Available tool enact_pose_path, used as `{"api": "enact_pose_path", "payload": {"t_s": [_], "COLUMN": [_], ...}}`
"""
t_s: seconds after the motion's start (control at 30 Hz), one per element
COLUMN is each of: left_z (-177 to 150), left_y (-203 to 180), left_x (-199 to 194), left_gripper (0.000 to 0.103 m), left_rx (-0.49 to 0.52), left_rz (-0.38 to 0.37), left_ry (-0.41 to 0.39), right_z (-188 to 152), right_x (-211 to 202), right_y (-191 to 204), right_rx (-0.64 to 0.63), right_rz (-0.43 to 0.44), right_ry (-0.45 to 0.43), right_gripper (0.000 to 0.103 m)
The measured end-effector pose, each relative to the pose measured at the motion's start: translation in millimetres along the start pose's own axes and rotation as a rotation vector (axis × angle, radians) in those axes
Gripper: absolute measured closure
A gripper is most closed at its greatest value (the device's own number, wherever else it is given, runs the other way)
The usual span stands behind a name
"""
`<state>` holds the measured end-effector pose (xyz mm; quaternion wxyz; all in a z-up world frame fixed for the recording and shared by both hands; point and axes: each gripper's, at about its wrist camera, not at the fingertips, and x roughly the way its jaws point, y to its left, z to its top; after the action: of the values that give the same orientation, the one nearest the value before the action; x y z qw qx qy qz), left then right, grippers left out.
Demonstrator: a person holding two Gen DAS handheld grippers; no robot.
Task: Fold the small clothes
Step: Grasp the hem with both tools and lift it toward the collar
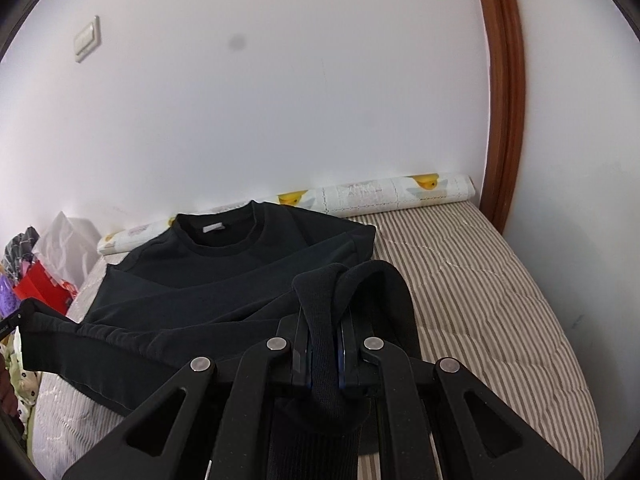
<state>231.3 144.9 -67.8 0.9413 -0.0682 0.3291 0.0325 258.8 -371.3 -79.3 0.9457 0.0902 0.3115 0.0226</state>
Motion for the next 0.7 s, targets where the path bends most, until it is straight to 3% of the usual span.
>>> {"api": "enact_pose_path", "payload": {"t_s": [0.27, 0.6, 0.7], "left_z": [1, -5, -5], "left_y": [0, 6, 7], "left_x": [61, 86, 81], "left_gripper": [0.096, 0.093, 0.090], "left_rx": [0.010, 0.015, 0.014], "left_rz": [0.042, 0.034, 0.018], "left_ry": [0.081, 0.138, 0.128], "right_z": [0, -6, -6], "right_x": [68, 122, 116], "right_y": [-2, -1, -1], "right_rx": [-0.026, -0.031, -0.033], "right_rz": [-0.045, -0.107, -0.132], "right_ry": [0.085, 0.168, 0.202], "right_gripper": [0.095, 0.092, 0.073]}}
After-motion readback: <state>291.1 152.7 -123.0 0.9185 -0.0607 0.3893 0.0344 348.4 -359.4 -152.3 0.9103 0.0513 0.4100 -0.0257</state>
